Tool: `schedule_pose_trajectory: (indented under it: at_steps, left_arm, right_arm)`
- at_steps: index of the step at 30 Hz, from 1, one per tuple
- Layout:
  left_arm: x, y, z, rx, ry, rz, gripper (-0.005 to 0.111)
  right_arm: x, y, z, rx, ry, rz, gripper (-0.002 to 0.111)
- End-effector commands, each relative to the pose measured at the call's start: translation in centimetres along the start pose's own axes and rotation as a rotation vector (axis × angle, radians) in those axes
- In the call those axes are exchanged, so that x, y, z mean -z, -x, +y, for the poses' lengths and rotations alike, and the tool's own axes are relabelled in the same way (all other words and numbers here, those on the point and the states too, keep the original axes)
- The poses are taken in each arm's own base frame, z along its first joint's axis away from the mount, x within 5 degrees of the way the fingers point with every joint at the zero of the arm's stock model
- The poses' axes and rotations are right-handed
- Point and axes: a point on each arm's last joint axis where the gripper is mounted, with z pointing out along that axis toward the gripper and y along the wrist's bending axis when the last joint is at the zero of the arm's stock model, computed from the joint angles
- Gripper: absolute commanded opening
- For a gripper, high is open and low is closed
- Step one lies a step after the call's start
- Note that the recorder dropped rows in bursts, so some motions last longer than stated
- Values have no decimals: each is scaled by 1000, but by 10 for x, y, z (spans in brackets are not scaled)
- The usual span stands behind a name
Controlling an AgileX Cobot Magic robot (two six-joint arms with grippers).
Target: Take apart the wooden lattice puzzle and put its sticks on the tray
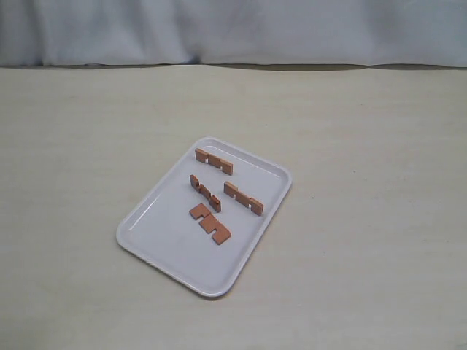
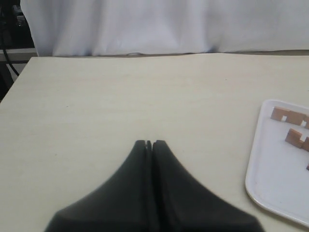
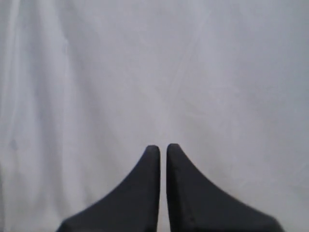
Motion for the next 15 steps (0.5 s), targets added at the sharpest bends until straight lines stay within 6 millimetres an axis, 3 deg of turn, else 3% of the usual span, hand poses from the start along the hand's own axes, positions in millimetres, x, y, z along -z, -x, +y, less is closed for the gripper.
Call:
schedule_pose_trajectory:
  at_steps: [1, 9, 11, 15]
  left_arm:
    - [0, 0, 0, 0, 0, -7, 0]
    - [0, 0, 0, 0, 0, -9, 0]
    - [0, 0, 0, 0, 0, -9, 0]
    - [0, 0, 0, 0, 0, -9, 0]
  right_arm:
    - [12, 5, 0, -5, 8, -68, 5]
    - [12, 4, 1, -7, 8, -50, 5]
    - [11, -8, 0, -7, 7, 21, 5]
    - [8, -48, -4, -8, -5, 136, 5]
